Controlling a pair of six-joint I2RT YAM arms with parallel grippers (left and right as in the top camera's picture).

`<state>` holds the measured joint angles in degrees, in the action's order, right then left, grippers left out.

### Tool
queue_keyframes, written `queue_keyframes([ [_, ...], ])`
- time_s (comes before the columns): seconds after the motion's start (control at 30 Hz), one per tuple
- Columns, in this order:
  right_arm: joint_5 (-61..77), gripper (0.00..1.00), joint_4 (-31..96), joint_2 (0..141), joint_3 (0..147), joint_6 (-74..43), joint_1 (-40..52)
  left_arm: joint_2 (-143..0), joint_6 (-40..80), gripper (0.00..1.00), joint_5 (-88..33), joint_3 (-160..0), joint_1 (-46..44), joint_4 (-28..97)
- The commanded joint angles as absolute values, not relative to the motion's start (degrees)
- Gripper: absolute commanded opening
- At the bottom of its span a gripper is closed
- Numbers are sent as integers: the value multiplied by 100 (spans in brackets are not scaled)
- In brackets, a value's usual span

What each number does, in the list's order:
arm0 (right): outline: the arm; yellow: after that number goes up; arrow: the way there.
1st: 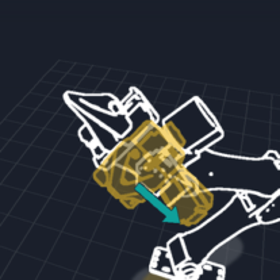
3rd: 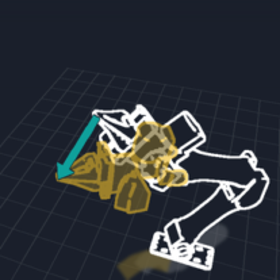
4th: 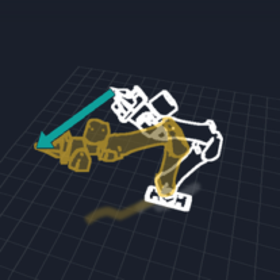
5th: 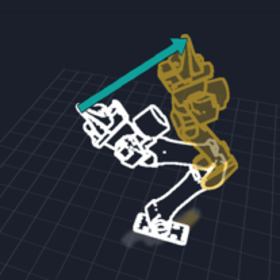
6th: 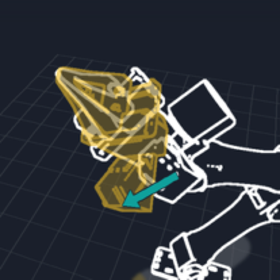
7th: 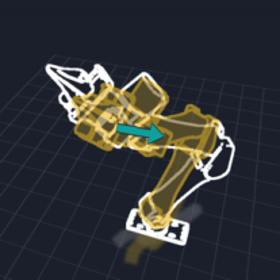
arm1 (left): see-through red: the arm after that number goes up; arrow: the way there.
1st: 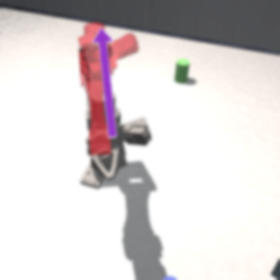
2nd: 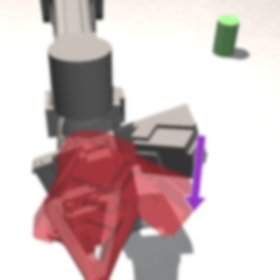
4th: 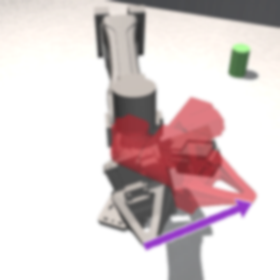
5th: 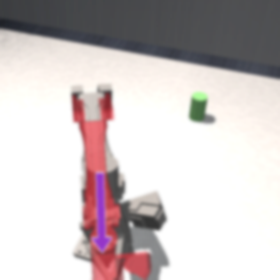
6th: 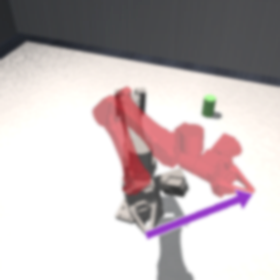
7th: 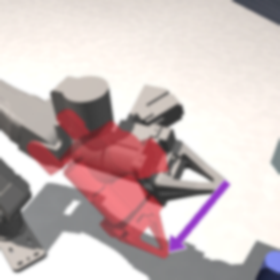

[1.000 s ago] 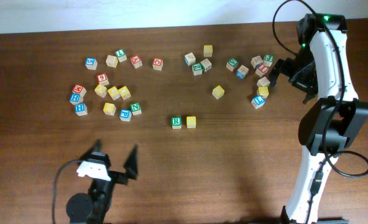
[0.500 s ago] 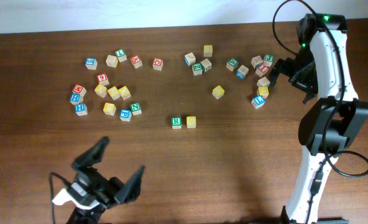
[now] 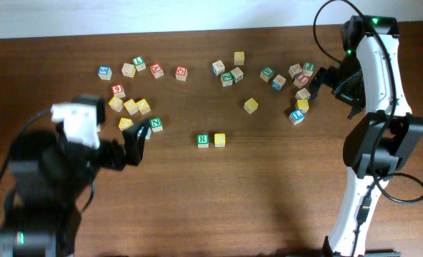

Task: Spell out RSS
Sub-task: 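Move left gripper over the left block cluster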

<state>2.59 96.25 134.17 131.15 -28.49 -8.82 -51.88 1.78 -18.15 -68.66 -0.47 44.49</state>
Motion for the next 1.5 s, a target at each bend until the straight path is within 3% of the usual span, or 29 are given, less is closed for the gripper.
queue_keyframes([
  [0.0,248,98,9644,13227,13229,-2877,-869,-6191,-174,99,-1645,-7583,-58,4963],
  [0.17,248,98,9644,13227,13229,-2877,-869,-7850,-49,99,-563,-8733,-58,6274],
  [0.57,248,98,9642,13227,13229,-2877,-869,-9194,342,99,-530,-8790,60,5824],
  [0.83,248,98,9644,13227,13229,-2877,-869,-9668,296,99,823,-8790,73,5706],
  [1.03,248,98,9644,13227,13229,-2877,-869,-10398,368,99,823,-8790,82,5704],
  [1.1,248,98,9644,13227,13229,-2877,-869,-10648,362,92,823,-8790,82,5636],
  [1.17,248,98,9644,13227,13229,-2877,-869,-10853,357,92,823,-8790,82,5531],
  [1.4,248,98,9642,13227,13229,-2877,-869,-11380,-399,92,298,-8790,82,5354],
  [1.47,248,98,9642,13227,13229,-2877,-869,-11513,-399,85,301,-8790,82,5231],
])
